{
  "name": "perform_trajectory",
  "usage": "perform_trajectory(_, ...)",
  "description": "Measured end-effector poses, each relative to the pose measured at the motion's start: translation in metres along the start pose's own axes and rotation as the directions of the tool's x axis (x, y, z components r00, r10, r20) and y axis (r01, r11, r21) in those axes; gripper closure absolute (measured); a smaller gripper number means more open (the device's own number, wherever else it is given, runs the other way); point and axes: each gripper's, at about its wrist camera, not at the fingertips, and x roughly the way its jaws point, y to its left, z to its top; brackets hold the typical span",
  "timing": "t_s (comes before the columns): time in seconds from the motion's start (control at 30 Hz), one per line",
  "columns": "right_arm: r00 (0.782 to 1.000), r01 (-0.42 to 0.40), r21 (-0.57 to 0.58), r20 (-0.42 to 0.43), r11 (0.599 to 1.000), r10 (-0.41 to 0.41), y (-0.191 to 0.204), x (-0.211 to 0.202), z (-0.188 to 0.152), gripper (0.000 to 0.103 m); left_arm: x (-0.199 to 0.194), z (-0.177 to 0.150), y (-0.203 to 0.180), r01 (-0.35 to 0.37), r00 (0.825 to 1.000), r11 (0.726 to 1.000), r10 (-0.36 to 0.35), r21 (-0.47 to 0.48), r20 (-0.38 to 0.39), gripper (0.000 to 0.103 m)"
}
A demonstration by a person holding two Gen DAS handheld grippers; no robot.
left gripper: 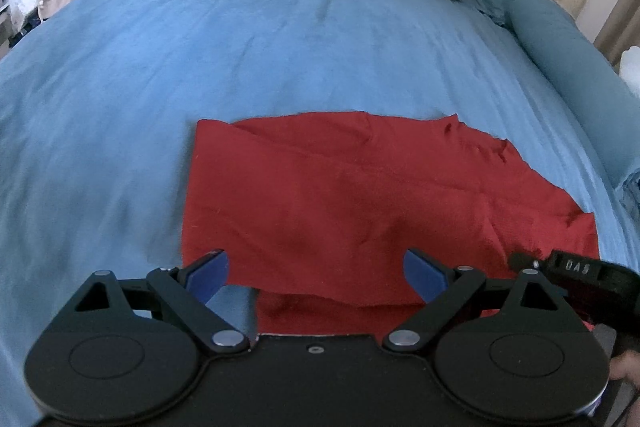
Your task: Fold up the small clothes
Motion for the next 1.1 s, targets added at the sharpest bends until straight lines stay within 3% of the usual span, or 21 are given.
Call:
perform_trajectory(0.1, 1.000, -0.024, 0.010, 0.014, 1.000, 0.023, 0.003, 0.006, 0.002, 0.045, 0.000, 0.000, 0.001, -0.004, 1.000, 1.000, 0.004, -0.005, 0.001, 0.007)
perform_trajectory(0.17, 1.000, 0.011, 0.000, 0.023, 1.000, -0.011, 0.009, 0.009, 0.004, 0.054, -0.001, 0.001, 0.000, -0.006, 1.000, 1.000, 0.006, -0.009, 0.001, 0.007)
perform_trajectory(0.2, 0.999, 0.030, -0.002, 0.027, 1.000, -0.030, 0.010, 0.009, 0.005, 0.072, -0.001, 0.000, 0.000, -0.007, 1.000, 1.000, 0.007, -0.009, 0.001, 0.007)
perform_trajectory(0.23, 0.999, 0.041, -0.006, 0.028, 0.999, -0.041, 0.012, 0.010, 0.007, 0.081, -0.001, 0.000, -0.001, -0.007, 1.000, 1.000, 0.007, -0.007, 0.002, 0.007)
perform_trajectory(0.4, 0.997, -0.009, -0.014, 0.075, 1.000, 0.010, 0.018, -0.017, 0.029, 0.082, -0.001, -0.001, -0.002, -0.008, 1.000, 1.000, 0.008, 0.006, 0.004, 0.007)
perform_trajectory(0.57, 0.967, -0.059, -0.104, 0.241, 0.993, 0.083, 0.026, -0.077, 0.076, 0.082, -0.004, -0.004, -0.006, 0.004, 1.000, 1.000, -0.004, 0.008, 0.000, 0.007)
perform_trajectory(0.7, 0.948, -0.014, -0.094, 0.317, 0.995, 0.043, -0.011, -0.104, 0.093, 0.082, -0.002, -0.008, -0.016, 0.022, 1.000, 0.999, -0.022, 0.025, -0.009, 0.007)
perform_trajectory(0.77, 0.952, 0.064, -0.095, 0.305, 0.993, -0.033, -0.034, -0.094, 0.091, 0.082, 0.002, -0.010, -0.020, 0.023, 1.000, 0.999, -0.023, 0.037, -0.015, 0.007)
perform_trajectory(0.9, 0.969, 0.131, -0.087, 0.224, 0.988, -0.108, -0.073, -0.059, 0.075, 0.082, 0.012, -0.011, -0.026, 0.012, 1.000, 0.998, -0.011, 0.057, -0.017, 0.007)
perform_trajectory(0.97, 0.968, 0.127, -0.059, 0.226, 0.990, -0.111, -0.083, -0.056, 0.075, 0.082, 0.016, -0.011, -0.026, -0.002, 1.000, 0.998, 0.003, 0.064, -0.015, 0.007)
perform_trajectory(1.1, 0.948, 0.107, -0.046, 0.307, 0.993, -0.088, -0.089, -0.073, 0.083, 0.082, 0.024, -0.011, -0.026, -0.035, 0.999, 0.997, 0.036, 0.070, -0.022, 0.008)
